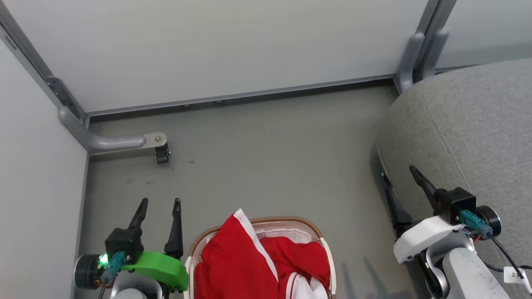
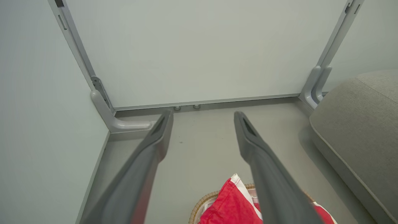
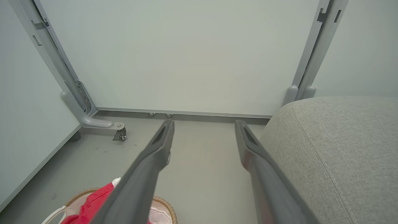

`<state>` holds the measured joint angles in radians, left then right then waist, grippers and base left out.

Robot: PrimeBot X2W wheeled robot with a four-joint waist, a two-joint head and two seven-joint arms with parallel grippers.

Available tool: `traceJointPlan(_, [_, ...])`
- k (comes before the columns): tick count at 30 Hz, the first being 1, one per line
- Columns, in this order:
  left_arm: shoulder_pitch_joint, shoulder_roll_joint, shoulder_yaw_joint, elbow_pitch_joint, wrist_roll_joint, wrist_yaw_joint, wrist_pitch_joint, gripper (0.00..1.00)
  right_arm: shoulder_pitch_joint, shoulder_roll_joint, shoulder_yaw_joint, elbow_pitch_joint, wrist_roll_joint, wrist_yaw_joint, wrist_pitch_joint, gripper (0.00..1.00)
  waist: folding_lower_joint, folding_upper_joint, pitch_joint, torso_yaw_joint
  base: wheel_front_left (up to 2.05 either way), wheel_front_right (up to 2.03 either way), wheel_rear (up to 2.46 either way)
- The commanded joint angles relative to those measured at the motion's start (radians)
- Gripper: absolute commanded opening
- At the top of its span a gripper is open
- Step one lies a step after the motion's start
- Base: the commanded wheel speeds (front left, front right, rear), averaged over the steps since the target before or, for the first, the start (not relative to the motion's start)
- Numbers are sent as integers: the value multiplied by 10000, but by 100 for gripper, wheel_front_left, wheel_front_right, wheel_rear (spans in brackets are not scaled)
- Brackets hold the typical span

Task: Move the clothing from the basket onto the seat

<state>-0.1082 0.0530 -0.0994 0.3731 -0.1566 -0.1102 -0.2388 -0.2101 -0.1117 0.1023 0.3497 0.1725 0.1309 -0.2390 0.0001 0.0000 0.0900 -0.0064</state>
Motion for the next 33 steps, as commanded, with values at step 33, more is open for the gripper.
traceJointPlan(33, [-4082, 8, -3383, 6066, -296, -213, -261, 100, -1953, 149, 537, -434, -726, -5, -276, 100, -1, 0, 5413, -1542, 0, 0, 0])
